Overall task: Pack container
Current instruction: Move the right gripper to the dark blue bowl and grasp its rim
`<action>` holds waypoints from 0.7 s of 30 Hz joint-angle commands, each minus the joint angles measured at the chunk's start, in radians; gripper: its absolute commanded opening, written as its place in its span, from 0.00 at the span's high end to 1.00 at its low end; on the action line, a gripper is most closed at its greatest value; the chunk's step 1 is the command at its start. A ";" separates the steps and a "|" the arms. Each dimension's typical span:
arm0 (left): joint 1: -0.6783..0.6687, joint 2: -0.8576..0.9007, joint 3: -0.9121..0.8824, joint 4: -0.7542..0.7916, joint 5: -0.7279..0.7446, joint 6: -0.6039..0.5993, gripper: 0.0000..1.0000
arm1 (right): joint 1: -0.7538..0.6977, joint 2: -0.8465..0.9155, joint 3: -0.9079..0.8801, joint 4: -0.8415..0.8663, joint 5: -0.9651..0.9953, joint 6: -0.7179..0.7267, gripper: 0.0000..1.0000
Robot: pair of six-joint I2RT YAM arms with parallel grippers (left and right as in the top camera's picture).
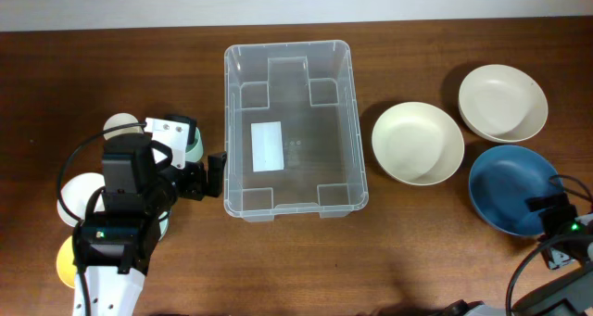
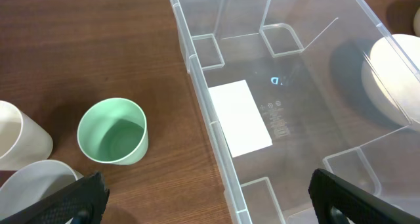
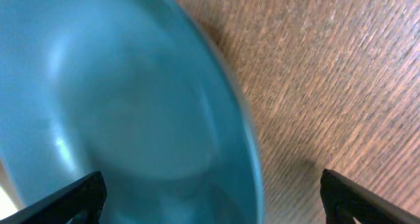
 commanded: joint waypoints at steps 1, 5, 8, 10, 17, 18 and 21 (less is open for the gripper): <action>0.005 0.000 0.024 0.003 0.018 -0.006 0.00 | -0.003 0.005 -0.042 0.040 -0.013 0.019 0.03; 0.004 0.000 0.024 0.003 0.018 -0.006 0.00 | -0.003 0.005 -0.062 0.075 -0.013 0.038 0.17; 0.004 0.000 0.024 0.003 0.018 -0.006 0.00 | -0.003 0.005 -0.062 0.081 -0.013 0.045 0.30; 0.004 0.000 0.024 0.002 0.018 -0.006 0.00 | -0.003 0.005 -0.062 0.082 -0.013 0.045 0.44; 0.004 0.000 0.024 0.003 0.018 -0.006 0.00 | -0.003 0.005 -0.062 0.081 -0.014 0.045 0.66; 0.004 0.000 0.024 0.003 0.018 -0.006 0.00 | -0.003 0.005 -0.062 0.080 -0.013 0.045 0.69; 0.004 0.000 0.024 0.003 0.018 -0.006 0.00 | -0.003 0.005 -0.062 0.077 -0.013 0.045 0.77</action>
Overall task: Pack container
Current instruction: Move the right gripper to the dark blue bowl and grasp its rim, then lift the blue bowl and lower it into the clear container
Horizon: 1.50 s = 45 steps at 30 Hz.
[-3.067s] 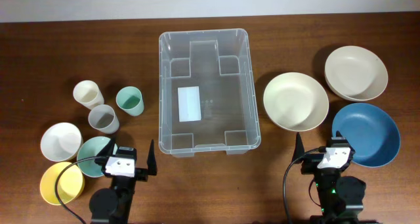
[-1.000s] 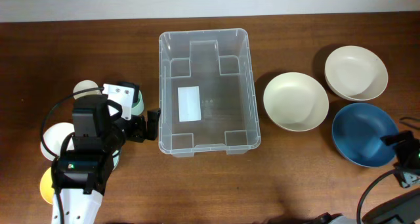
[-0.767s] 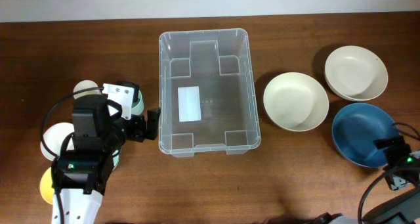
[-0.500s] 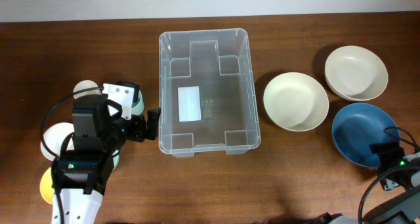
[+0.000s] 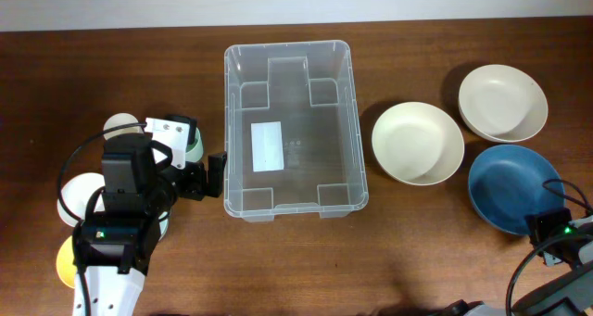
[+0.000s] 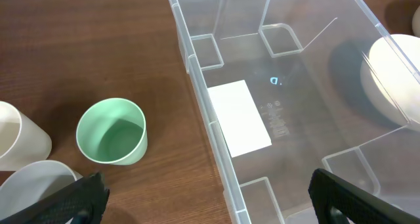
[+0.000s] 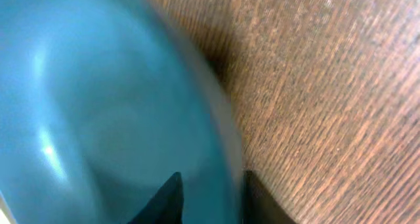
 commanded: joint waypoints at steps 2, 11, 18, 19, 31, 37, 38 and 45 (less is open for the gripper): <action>0.004 0.000 0.024 0.003 0.015 -0.006 0.00 | -0.003 0.004 -0.006 -0.001 -0.006 -0.002 0.82; 0.004 0.000 0.024 0.003 0.015 -0.006 0.00 | -0.004 0.004 -0.006 -0.015 -0.006 -0.002 0.96; 0.004 0.000 0.024 0.003 0.015 -0.006 0.00 | -0.004 -0.003 0.001 -0.014 -0.114 0.020 0.96; 0.004 0.000 0.024 0.003 0.015 -0.006 0.00 | -0.004 -0.013 0.008 -0.015 -0.147 0.029 0.96; 0.005 0.000 0.024 0.003 0.014 -0.006 0.00 | 0.133 -0.192 0.202 -0.248 -0.212 -0.034 0.96; 0.005 0.000 0.024 0.003 -0.002 -0.013 0.00 | 0.432 -0.221 0.450 -0.418 -0.125 -0.035 0.96; 0.006 0.000 0.024 0.002 -0.017 -0.031 0.00 | 0.469 -0.221 0.473 -0.429 -0.105 -0.025 0.96; 0.147 0.001 0.041 -0.037 -0.038 -0.109 0.01 | 0.835 -0.206 0.679 -0.427 0.130 0.099 0.96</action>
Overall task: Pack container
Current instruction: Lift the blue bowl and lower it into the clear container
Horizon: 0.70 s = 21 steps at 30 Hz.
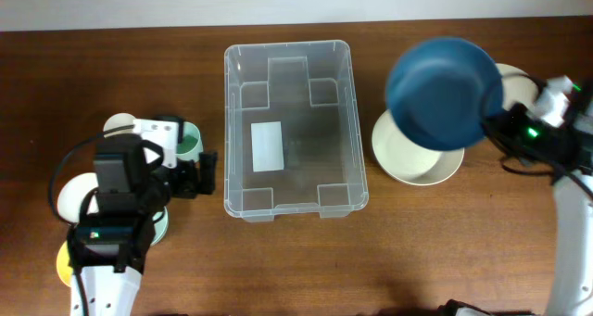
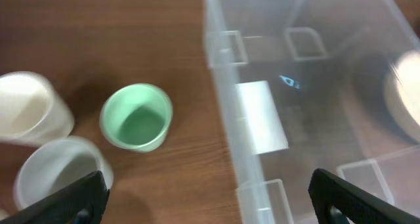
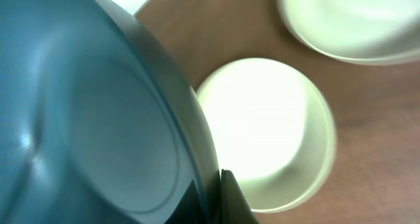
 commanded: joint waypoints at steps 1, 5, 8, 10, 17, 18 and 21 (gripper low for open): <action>0.108 0.003 0.053 -0.032 -0.016 -0.062 0.00 | 0.170 0.004 0.133 0.007 0.173 0.055 0.96; 0.232 0.024 0.113 -0.100 -0.043 -0.061 0.00 | 0.328 0.094 0.266 -0.011 0.246 0.028 0.96; 0.302 0.054 0.150 -0.135 -0.053 -0.061 0.01 | 0.415 0.193 0.368 -0.047 0.284 0.004 0.96; 0.321 0.075 0.160 -0.141 -0.052 -0.053 0.01 | 0.458 0.263 0.424 -0.057 0.299 -0.019 0.96; 0.322 0.135 0.161 -0.145 -0.025 -0.045 0.01 | 0.605 0.507 0.514 -0.011 0.462 -0.110 0.96; 0.322 0.137 0.161 -0.145 -0.024 -0.045 0.01 | 0.615 0.523 0.514 -0.003 0.474 -0.116 0.96; 0.322 0.138 0.161 -0.145 -0.024 -0.045 0.00 | 0.653 0.584 0.514 0.034 0.520 -0.134 0.96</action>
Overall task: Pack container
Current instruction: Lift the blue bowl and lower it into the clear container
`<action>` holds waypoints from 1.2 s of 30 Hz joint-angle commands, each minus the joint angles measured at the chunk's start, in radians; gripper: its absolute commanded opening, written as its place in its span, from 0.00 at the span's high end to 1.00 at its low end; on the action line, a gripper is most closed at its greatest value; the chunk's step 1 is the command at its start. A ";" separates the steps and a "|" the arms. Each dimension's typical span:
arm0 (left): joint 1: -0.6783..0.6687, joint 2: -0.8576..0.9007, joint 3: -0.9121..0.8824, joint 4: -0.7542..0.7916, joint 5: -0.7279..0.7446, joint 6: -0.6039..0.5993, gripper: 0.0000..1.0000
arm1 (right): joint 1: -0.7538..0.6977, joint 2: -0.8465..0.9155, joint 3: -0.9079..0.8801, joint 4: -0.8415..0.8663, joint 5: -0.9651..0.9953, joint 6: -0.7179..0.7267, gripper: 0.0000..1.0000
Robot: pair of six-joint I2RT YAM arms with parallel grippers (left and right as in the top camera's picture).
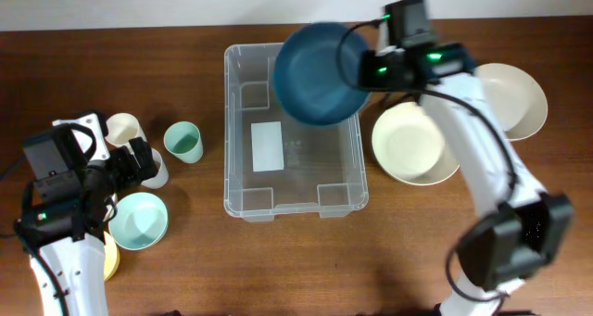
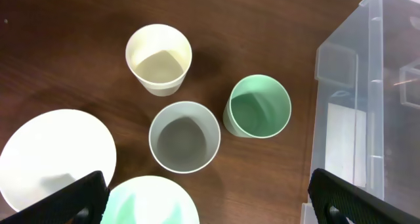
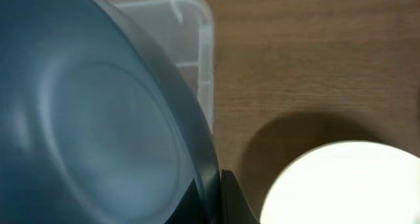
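The clear plastic container [image 1: 229, 121] stands mid-table, with nothing in it but a white label. My right gripper [image 1: 372, 64] is shut on the rim of the blue bowl [image 1: 315, 73]. It holds the bowl tilted in the air over the container's far right part. In the right wrist view the blue bowl [image 3: 98, 119] fills the left, my right gripper [image 3: 220, 199] pinches its rim, and a container corner [image 3: 193, 14] shows behind. My left gripper [image 1: 139, 161] is open over the table left of the container, holding nothing.
A cream cup [image 2: 159, 58], a grey cup [image 2: 184, 136] and a green cup [image 2: 259, 107] stand left of the container. A pale green bowl [image 2: 147, 201] and a white bowl [image 2: 56, 152] lie nearer. Two cream bowls [image 1: 417, 143] [image 1: 512, 98] sit right of the container.
My right gripper has carried the blue bowl left, from above the nearer cream bowl to above the container's far right part. My left arm has drawn back left, away from the container wall.
The blue bowl lay on the table at the right with my right gripper open at its rim. Then the gripper was shut on the rim. Later the bowl hung lifted over the cream bowl, and now over the container. My left gripper stayed open throughout.
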 commanded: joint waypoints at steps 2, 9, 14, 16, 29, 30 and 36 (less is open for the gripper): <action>0.006 0.000 0.020 -0.002 0.018 -0.002 0.01 | 0.066 0.085 0.031 0.059 0.115 -0.039 0.96; 0.006 0.000 0.020 -0.002 0.018 -0.002 0.01 | 0.100 0.182 0.031 0.118 0.114 -0.035 0.96; 0.006 0.000 0.020 -0.002 0.018 -0.002 0.00 | 0.111 0.207 0.031 0.141 0.114 -0.035 0.90; 0.006 0.000 0.020 -0.002 0.018 -0.002 0.01 | 0.111 0.209 0.031 0.144 0.114 -0.035 0.83; 0.006 0.000 0.020 0.001 0.017 -0.002 0.00 | 0.101 0.073 0.169 -0.051 0.227 -0.064 0.58; 0.006 0.000 0.020 0.001 0.017 -0.002 0.01 | 0.093 0.050 0.193 -0.077 0.251 -0.056 0.53; 0.006 0.000 0.020 0.002 0.017 -0.002 0.00 | -0.009 -0.057 0.245 -0.206 0.272 0.039 0.46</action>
